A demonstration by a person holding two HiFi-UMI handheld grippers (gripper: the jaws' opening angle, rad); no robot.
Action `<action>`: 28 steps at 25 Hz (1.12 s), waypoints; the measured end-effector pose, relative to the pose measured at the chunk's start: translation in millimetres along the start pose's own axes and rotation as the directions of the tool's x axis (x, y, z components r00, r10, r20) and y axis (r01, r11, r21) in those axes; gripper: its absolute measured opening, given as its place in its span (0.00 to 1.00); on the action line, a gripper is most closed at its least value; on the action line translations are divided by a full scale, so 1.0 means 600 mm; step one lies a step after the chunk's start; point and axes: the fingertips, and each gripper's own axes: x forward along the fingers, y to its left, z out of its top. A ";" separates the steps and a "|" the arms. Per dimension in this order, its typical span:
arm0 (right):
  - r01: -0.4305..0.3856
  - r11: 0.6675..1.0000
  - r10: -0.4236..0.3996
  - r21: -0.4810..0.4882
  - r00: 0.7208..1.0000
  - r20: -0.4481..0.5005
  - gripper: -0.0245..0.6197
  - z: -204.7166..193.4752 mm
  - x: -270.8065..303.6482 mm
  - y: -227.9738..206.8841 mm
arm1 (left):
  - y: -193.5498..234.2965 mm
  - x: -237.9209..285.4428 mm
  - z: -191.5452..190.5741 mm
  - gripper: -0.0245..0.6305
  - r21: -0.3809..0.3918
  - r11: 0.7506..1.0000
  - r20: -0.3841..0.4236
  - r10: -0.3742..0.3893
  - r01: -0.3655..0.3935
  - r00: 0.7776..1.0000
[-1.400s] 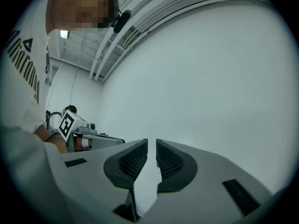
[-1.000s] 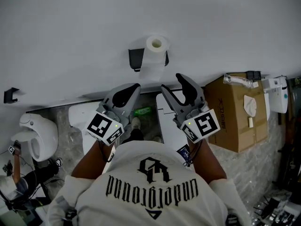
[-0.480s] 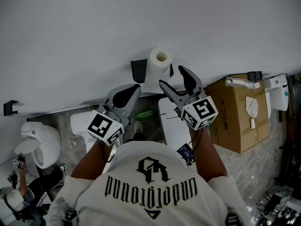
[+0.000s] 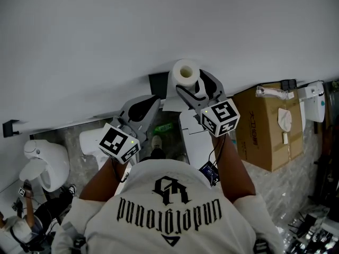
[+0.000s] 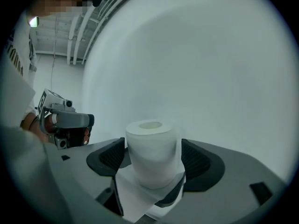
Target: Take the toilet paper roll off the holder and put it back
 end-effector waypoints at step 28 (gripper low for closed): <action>-0.021 0.999 0.021 -0.040 1.000 0.009 0.57 0.011 0.016 0.017 | -0.003 -0.009 -0.024 0.06 -0.015 1.000 -0.018 0.012 -0.012 1.000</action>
